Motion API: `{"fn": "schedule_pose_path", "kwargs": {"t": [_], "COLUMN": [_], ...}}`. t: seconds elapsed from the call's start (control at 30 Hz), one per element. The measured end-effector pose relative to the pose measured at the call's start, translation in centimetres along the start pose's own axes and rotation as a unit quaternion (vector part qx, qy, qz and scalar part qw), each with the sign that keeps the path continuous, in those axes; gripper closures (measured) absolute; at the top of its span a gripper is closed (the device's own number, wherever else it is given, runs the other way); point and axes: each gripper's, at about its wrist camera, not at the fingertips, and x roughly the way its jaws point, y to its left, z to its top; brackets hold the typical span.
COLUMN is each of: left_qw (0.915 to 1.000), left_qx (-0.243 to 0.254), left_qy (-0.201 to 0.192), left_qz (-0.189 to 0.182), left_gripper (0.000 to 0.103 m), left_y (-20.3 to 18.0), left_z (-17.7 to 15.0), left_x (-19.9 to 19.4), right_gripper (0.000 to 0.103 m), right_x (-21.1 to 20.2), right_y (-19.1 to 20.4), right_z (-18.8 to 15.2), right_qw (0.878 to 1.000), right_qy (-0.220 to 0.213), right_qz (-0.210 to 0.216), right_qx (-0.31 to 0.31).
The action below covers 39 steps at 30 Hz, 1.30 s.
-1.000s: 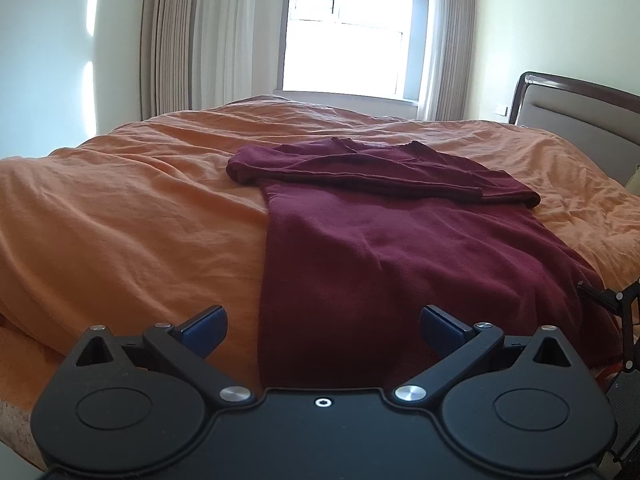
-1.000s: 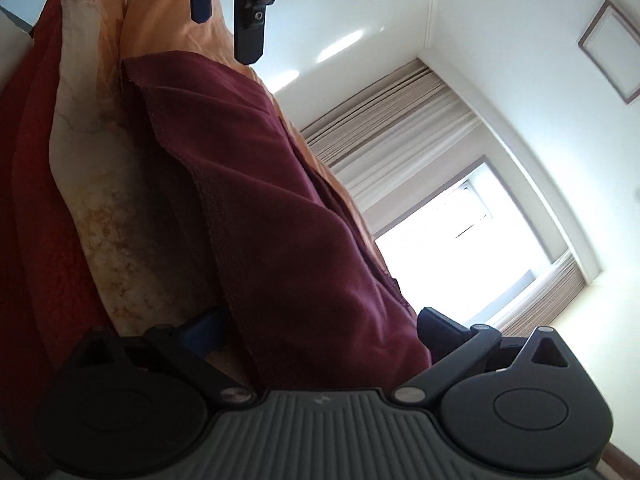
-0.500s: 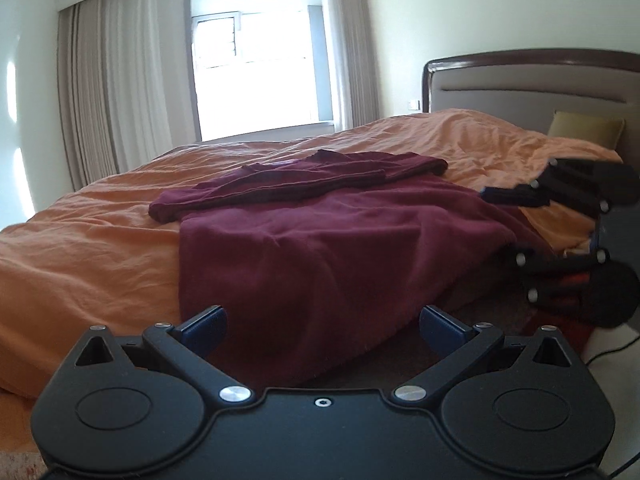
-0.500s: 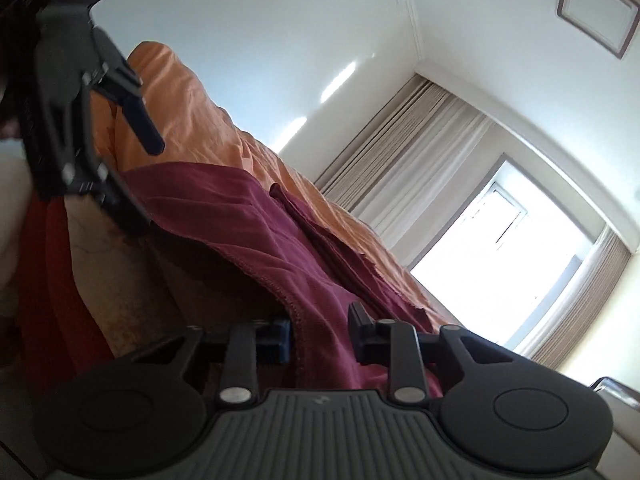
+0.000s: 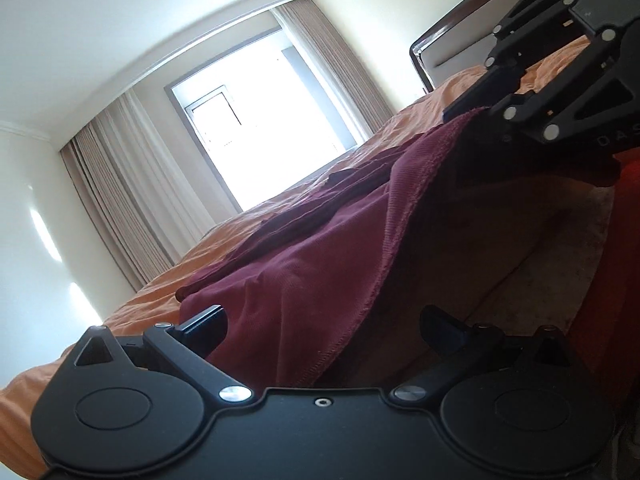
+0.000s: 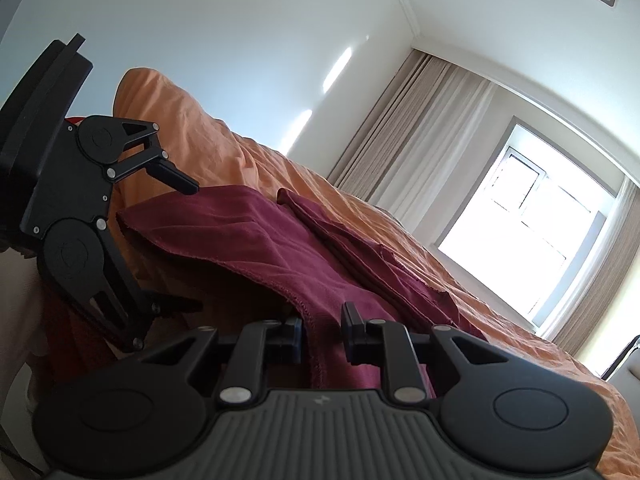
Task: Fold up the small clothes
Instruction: 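Grasp the sweater hem with the right gripper while the left gripper grasps it too, then lift the hem with both grippers and fold it toward the collar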
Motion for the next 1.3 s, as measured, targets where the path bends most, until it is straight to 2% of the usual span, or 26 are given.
{"fn": "schedule_pose_path", "kwargs": {"t": [0.27, 0.33, 0.37, 0.43, 0.53, 0.57, 0.6, 0.7, 0.8, 0.87, 0.93, 1.03, 1.13, 1.17, 1.2, 1.23, 1.3], "left_qw": [0.9990, 0.9987, 0.9984, 0.9977, 0.9974, 0.9974, 0.9973, 0.9960, 0.9953, 0.9953, 0.9952, 0.9958, 0.9972, 0.9976, 0.9979, 0.9981, 0.9982], "left_qx": [-0.013, -0.002, 0.002, 0.004, -0.002, -0.006, -0.014, -0.040, -0.043, -0.043, -0.047, -0.045, -0.035, -0.035, -0.035, -0.037, -0.041], "left_qy": [-0.020, -0.038, -0.046, -0.062, -0.071, -0.071, -0.071, -0.074, -0.078, -0.079, -0.078, -0.076, -0.064, -0.058, -0.052, -0.045, -0.038], "left_qz": [0.039, 0.035, 0.034, 0.027, 0.008, 0.001, -0.007, -0.032, -0.037, -0.035, -0.035, -0.025, -0.017, -0.017, -0.018, -0.019, -0.023], "left_gripper": [0.010, 0.021, 0.024, 0.039, 0.057, 0.060, 0.064, 0.071, 0.072, 0.073, 0.074, 0.074, 0.074, 0.074, 0.074, 0.074, 0.073], "left_y": [2.9, 3.2, 3.3, 3.5, 3.9, 4.1, 4.4, 5.4, 6.0, 6.2, 6.4, 6.4, 6.2, 6.1, 6.0, 5.9, 5.9], "left_z": [-0.5, -0.5, -0.4, -0.1, 0.9, 1.3, 1.6, 2.4, 3.1, 3.6, 4.1, 4.1, 3.4, 3.2, 2.9, 2.6, 2.2], "left_x": [-1.2, -1.9, -2.1, -2.6, -2.6, -2.5, -2.4, -2.0, -1.7, -1.8, -1.4, -1.5, -1.4, -1.3, -1.2, -1.2, -1.1], "right_gripper": [0.081, 0.078, 0.075, 0.068, 0.044, 0.031, 0.025, 0.020, 0.015, 0.015, 0.017, 0.029, 0.052, 0.067, 0.088, 0.093, 0.096], "right_x": [0.1, 0.1, 0.1, 0.1, 0.2, 0.4, 0.5, 1.3, 2.3, 3.2, 3.6, 3.1, 2.0, 1.5, 1.1, 0.5, -0.5], "right_y": [0.1, 0.1, 0.2, 0.5, 1.2, 1.5, 1.9, 3.3, 5.1, 5.9, 5.9, 4.7, 3.5, 3.1, 2.8, 2.3, 1.5], "right_z": [0.0, 0.0, -0.1, -0.4, -0.9, -1.1, -1.3, -2.4, -3.7, -4.5, -5.0, -5.6, -6.0, -6.1, -6.1, -6.1, -5.7], "right_qw": [1.000, 1.000, 1.000, 1.000, 1.000, 1.000, 1.000, 0.999, 0.996, 0.990, 0.984, 0.978, 0.974, 0.974, 0.973, 0.974, 0.976], "right_qy": [0.003, 0.007, 0.008, 0.012, 0.018, 0.022, 0.024, 0.032, 0.039, 0.047, 0.051, 0.051, 0.047, 0.046, 0.042, 0.038, 0.029], "right_qz": [0.001, 0.003, 0.003, 0.004, 0.007, 0.005, 0.002, -0.010, -0.065, -0.115, -0.152, -0.193, -0.216, -0.219, -0.222, -0.222, -0.217], "right_qx": [0.005, 0.005, 0.006, 0.005, 0.007, 0.008, 0.009, -0.001, -0.043, -0.070, -0.077, -0.063, -0.050, -0.046, -0.040, -0.031, -0.013]}}
